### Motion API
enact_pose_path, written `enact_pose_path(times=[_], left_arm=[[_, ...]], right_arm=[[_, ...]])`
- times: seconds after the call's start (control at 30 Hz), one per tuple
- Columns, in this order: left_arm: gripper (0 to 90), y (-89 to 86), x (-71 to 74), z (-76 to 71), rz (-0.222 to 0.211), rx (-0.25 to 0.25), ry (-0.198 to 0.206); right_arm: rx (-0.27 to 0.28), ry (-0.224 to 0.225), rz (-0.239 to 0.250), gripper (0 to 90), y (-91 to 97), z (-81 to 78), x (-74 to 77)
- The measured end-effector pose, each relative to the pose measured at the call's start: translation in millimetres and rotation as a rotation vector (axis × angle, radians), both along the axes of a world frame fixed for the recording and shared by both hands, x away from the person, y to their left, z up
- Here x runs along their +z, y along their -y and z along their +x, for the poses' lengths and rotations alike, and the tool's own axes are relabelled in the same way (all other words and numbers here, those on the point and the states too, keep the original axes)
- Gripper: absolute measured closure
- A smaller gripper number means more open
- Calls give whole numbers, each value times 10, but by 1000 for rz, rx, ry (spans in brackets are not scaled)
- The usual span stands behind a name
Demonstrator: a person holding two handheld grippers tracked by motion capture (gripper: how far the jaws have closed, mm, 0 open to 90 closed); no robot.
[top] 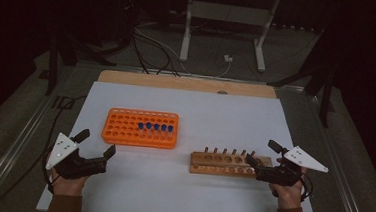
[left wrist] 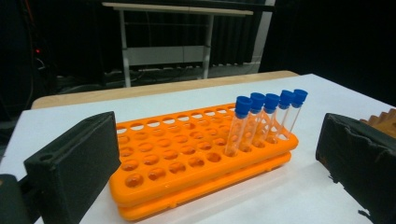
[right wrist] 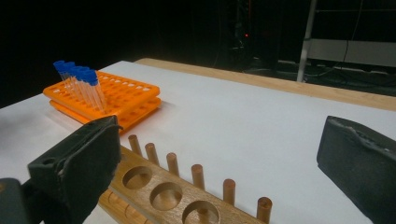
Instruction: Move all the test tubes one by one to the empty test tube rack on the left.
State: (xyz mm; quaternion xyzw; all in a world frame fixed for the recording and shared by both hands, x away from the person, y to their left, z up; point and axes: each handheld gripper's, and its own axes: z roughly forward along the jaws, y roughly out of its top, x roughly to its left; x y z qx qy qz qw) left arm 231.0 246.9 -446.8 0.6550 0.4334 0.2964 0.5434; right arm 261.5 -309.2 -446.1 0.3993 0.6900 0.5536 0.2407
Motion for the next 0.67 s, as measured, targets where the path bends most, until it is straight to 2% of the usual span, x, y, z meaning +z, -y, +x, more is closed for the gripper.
enact_pose_path(times=[0.17, 0.3, 0.47, 0.67], left_arm=[[6, -12, -25, -4, 9, 7, -2], [6, -6, -47, 2, 23, 22, -7], [6, -8, -54, 6, 23, 27, -12], [6, -7, -71, 11, 21, 36, -19]], right_arm=[[-18, 5, 5, 0, 30, -6, -9], [-25, 6, -13, 0, 4, -18, -13], [-20, -2, -31, 0, -29, -1, -45], [-34, -3, -22, 0, -11, -1, -44]])
